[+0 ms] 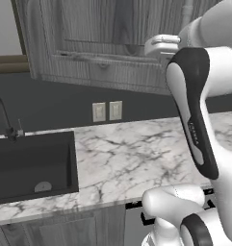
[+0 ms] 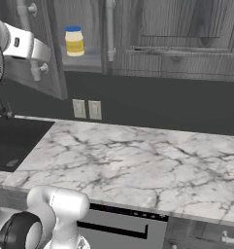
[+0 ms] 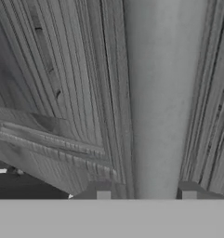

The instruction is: Move the mayonnaise and condiment bottle from the cabinet to the dining counter.

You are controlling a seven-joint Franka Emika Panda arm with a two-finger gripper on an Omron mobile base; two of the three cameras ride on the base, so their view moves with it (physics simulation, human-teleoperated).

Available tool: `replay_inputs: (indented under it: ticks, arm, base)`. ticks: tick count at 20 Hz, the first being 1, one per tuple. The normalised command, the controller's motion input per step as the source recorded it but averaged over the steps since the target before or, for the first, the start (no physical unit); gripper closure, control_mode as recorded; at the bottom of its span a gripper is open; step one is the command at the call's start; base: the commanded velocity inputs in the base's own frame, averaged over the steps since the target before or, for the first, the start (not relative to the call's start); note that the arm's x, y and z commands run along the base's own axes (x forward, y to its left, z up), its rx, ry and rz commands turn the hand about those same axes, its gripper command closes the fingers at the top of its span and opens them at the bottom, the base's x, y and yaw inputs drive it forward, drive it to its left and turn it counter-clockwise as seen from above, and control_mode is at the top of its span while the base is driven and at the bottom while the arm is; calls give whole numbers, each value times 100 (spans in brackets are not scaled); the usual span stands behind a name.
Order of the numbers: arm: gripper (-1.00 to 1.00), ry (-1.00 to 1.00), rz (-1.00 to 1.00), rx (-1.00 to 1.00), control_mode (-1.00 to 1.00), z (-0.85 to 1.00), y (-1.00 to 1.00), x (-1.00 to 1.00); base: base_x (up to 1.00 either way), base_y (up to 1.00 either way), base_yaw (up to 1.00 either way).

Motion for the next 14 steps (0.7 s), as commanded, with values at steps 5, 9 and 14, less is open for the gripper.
replay_inputs:
  ticks: [5, 9, 14]
  arm:
    - [100, -1, 0, -6, -100, 0, 73, -46]
    - [100, -1, 1, -5, -100, 0, 73, -39]
    - [-100, -4, 0, -7, -100, 4, 69, -28]
  base:
    - [0, 0, 0]
    - [0, 0, 0]
    - [0, 0, 0]
